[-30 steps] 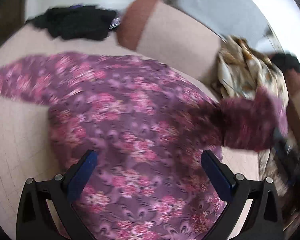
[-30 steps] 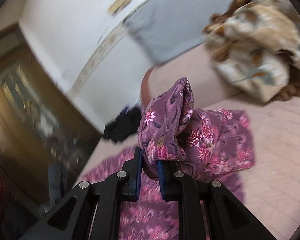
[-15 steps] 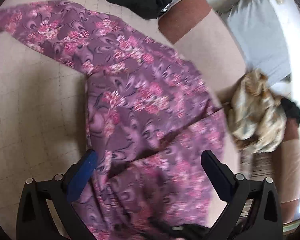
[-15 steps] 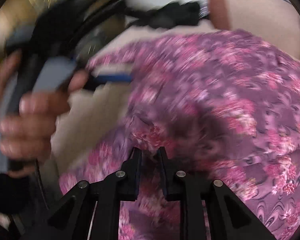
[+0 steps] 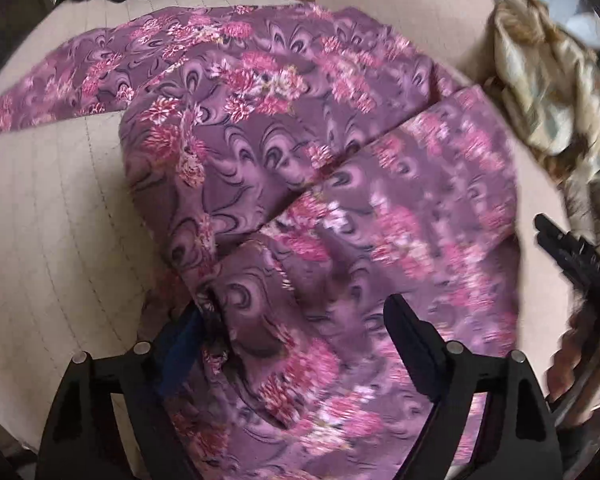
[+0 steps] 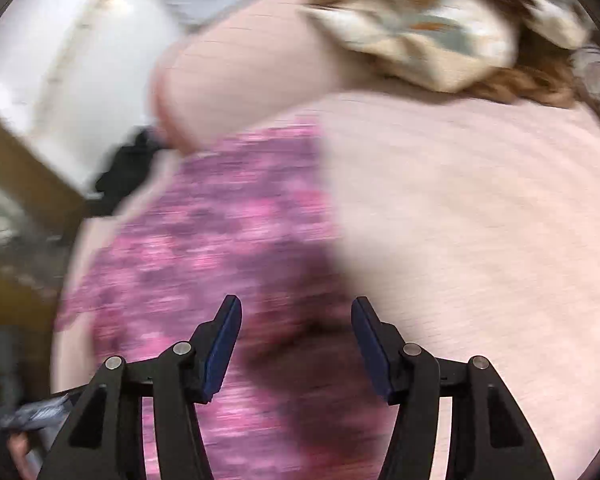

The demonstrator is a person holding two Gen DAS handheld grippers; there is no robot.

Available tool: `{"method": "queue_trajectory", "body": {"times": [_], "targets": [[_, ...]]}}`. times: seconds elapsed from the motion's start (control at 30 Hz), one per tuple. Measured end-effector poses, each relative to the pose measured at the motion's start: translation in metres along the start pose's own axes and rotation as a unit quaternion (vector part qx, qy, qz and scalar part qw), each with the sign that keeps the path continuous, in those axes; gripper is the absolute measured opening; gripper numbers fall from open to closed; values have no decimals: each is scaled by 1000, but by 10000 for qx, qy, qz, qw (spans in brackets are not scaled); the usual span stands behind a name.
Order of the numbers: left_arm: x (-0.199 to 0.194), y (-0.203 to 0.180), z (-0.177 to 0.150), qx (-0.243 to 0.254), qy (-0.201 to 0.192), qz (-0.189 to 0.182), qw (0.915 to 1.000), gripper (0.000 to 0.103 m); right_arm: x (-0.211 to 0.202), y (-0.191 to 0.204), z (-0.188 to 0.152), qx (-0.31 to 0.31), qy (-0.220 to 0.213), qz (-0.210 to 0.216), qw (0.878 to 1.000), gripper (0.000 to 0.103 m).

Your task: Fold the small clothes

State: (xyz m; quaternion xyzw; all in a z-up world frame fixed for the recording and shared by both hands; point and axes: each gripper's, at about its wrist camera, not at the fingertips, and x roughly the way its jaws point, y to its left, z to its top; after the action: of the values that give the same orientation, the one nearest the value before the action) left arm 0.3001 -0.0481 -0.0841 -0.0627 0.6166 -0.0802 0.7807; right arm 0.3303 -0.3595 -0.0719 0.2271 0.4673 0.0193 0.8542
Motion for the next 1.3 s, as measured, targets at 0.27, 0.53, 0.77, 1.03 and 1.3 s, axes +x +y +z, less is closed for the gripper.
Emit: {"method": "queue_trajectory", "body": {"times": [0.27, 0.53, 0.77, 1.03, 1.3], "targets": [[-15, 34, 1, -886, 98, -403, 9952, 11, 59, 17, -4, -902, 784, -452, 9918, 50], [-53, 50, -2, -934, -312, -358, 9945, 11, 85, 57, 12, -1594, 477, -744, 9833, 36], [-25, 40, -7, -751, 90, -233, 9969, 11, 82, 28, 31, -680, 130, -637, 9956, 33], [-9, 42, -5, -743, 97, 124, 9971, 11, 73, 2, 47, 101, 207, -26, 9997, 39], [-7, 38, -9, -651, 14, 339, 9973, 11, 76, -6, 109, 679, 56, 1034, 9923, 53]]}}
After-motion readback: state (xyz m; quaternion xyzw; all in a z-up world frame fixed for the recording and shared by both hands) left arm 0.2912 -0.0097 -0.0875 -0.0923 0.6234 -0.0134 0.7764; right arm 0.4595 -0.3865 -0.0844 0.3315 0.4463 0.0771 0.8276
